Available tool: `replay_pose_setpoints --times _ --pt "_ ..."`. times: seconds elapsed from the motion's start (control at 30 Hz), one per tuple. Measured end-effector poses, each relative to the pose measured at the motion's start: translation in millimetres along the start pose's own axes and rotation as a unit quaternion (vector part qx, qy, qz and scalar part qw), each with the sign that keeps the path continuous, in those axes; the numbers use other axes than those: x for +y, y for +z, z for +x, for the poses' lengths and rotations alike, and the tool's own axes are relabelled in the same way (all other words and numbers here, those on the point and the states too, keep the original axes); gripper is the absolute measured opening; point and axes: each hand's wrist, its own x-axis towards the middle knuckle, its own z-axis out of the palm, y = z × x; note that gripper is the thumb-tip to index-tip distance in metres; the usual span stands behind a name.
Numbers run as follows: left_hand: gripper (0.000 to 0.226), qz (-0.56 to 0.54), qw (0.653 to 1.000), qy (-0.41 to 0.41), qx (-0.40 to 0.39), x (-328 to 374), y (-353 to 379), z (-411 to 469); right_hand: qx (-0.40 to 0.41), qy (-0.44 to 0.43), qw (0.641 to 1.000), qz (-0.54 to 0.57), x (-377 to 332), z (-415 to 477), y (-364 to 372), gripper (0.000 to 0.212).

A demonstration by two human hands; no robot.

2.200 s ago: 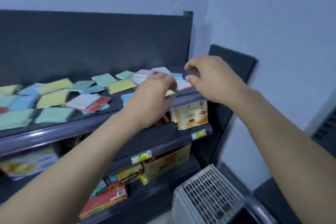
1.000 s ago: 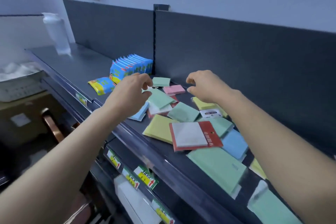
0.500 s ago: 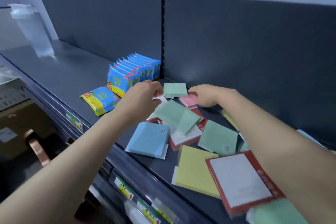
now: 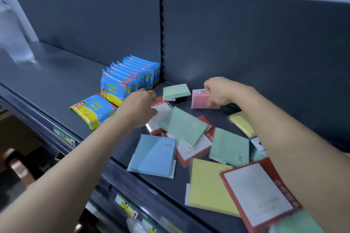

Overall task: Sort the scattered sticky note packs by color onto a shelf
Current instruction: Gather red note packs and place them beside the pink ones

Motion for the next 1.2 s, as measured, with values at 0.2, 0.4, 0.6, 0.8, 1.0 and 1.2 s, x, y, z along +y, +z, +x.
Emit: replay_pose_setpoints --times 0.2,0.4,0.6,0.8,1.0,1.2 --pt "0.067 0.019 0.99 -0.067 -0.122 -15 4 5 0.099 -0.017 0.994 0.04 -14 -18 -13 0.016" --pt "0.079 0.029 0.983 -0.084 -0.159 -11 -4 10 0.13 -0.03 0.989 0.067 -21 -32 -16 0.015" --pt "0.059 0.054 0.984 -0.137 -0.098 -7 -9 11 0.148 -0.022 0.986 0.07 -16 -44 -13 0.013" --pt "0.04 -0.056 0.987 -0.141 0.061 7 -30 2 0.183 -0.004 0.98 0.083 -11 -57 -14 0.014" --pt "0.015 -0.103 0.97 -0.077 0.205 35 -62 -27 0.227 0.014 0.97 0.086 2 -83 -17 0.013" --pt "0.009 -0.194 0.949 0.014 0.248 105 -66 -64 0.251 0.053 0.962 0.089 44 -142 -15 0.02"
